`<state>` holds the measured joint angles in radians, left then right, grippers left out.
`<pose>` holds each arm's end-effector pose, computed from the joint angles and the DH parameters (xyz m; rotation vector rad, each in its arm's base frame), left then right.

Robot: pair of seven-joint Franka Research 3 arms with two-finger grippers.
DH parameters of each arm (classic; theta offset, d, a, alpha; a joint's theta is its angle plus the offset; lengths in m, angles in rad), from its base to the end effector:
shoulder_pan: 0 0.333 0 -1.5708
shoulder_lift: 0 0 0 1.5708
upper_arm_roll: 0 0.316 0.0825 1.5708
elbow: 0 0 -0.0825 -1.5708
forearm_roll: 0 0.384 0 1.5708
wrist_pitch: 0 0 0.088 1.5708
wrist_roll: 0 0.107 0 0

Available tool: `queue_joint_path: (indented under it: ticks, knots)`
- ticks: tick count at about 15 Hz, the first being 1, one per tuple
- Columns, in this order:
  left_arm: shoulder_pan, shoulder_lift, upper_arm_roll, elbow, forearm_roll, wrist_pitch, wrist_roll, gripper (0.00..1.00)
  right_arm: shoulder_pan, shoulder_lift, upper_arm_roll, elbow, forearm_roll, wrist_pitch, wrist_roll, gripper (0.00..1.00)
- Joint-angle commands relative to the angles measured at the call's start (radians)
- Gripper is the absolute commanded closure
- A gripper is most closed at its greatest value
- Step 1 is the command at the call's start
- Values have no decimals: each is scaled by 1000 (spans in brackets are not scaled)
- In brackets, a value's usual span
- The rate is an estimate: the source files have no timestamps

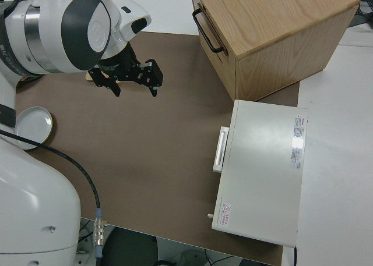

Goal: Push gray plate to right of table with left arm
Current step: 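Move the left gripper down beside the gray plate's edge nearest it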

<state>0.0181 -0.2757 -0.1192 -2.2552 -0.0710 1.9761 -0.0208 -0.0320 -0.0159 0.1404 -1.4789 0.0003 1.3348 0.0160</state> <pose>0.4634 -0.0541 0.4744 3.1082 -0.0740 -0.0104 0.5209 0.0574 0.6562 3.1220 0.1442 -0.2003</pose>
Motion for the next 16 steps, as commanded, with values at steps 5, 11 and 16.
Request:
queue_joint_path:
  ticks: [5,11,16]
  knots:
    - [-10,-23,6,-118,-12,135,5,5,-19,-2,16,9,4,-16,12,17]
    - [-12,7,4,-153,-10,197,7,5,-20,-2,16,9,4,-16,12,17]
    - [-12,26,3,-224,-10,309,9,5,-19,-2,16,9,4,-16,13,17]
